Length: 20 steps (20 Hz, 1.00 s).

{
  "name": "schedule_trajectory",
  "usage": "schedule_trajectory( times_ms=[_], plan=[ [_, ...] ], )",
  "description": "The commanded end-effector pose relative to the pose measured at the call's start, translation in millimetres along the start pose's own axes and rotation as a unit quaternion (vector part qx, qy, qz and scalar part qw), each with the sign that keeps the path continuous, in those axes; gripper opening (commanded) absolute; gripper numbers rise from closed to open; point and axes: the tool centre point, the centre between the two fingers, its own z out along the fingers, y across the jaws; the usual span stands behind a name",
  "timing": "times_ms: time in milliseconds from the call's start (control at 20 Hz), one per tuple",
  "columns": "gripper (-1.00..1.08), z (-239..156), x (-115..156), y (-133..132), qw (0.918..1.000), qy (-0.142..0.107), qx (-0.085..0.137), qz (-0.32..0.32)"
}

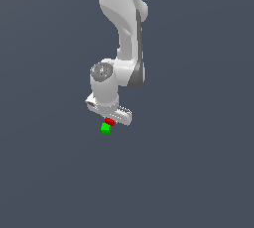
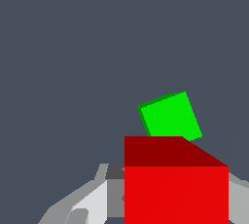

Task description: Stack the red cube on top of the green cube.

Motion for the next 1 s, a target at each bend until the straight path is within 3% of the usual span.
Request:
schedule_trajectory(
  times_ms=[0, 450, 500, 950],
  plan=[
    [-1.0, 5.7, 11.8, 8.5, 1.0, 0.001, 0.0, -0.001],
    [-1.0, 13.0, 27.1, 18.9, 1.0, 0.001, 0.0, -0.001],
    [1.0, 13.0, 27.1, 18.9, 1.0, 0.001, 0.0, -0.001],
    [1.0, 13.0, 27.1, 18.9, 1.0, 0.001, 0.0, -0.001]
  ],
)
